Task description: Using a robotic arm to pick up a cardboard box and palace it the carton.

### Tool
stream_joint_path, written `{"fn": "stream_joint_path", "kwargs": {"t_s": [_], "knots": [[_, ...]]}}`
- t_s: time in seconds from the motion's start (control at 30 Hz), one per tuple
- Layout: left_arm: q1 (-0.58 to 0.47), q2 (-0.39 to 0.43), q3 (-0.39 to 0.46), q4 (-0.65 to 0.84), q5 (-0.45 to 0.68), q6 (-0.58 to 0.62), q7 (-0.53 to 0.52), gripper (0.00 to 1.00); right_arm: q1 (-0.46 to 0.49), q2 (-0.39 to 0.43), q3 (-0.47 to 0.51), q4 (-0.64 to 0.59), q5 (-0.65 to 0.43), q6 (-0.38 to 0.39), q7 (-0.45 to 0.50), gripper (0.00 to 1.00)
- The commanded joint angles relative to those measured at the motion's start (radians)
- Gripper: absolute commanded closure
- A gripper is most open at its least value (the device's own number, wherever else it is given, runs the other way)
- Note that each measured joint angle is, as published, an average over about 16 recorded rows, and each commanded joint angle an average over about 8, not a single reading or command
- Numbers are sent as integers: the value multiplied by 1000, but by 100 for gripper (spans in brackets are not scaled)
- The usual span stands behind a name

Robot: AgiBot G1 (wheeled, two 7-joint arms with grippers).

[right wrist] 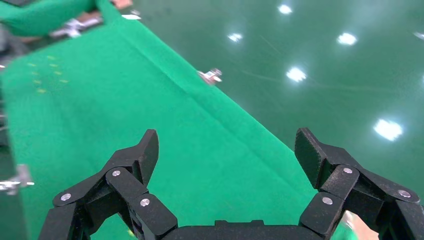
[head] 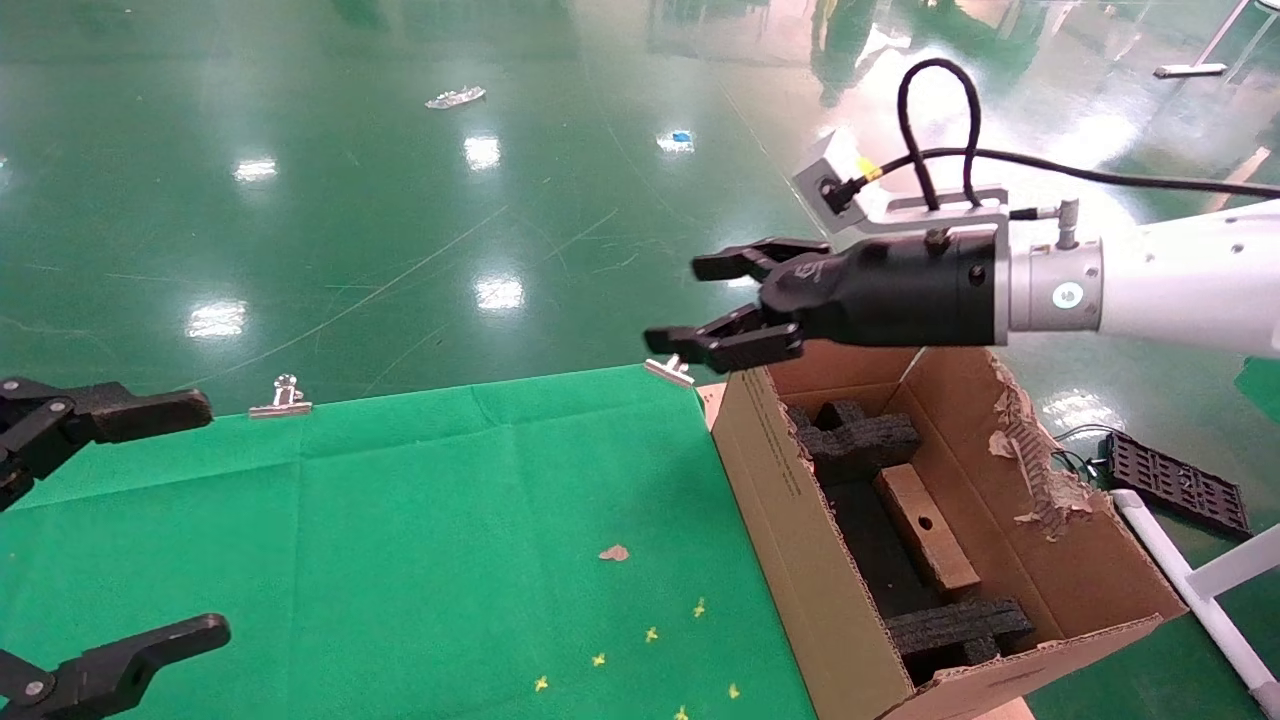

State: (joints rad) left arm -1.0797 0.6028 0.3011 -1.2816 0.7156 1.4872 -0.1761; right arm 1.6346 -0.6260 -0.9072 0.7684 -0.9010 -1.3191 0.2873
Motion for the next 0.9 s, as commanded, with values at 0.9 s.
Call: {"fn": "stream_joint_path", "kwargs": {"t_s": [0.9], "knots": [[0,-1,1,0,-1,-1,1,0,-494,13,554,455,150,-156,-88,0]]}}
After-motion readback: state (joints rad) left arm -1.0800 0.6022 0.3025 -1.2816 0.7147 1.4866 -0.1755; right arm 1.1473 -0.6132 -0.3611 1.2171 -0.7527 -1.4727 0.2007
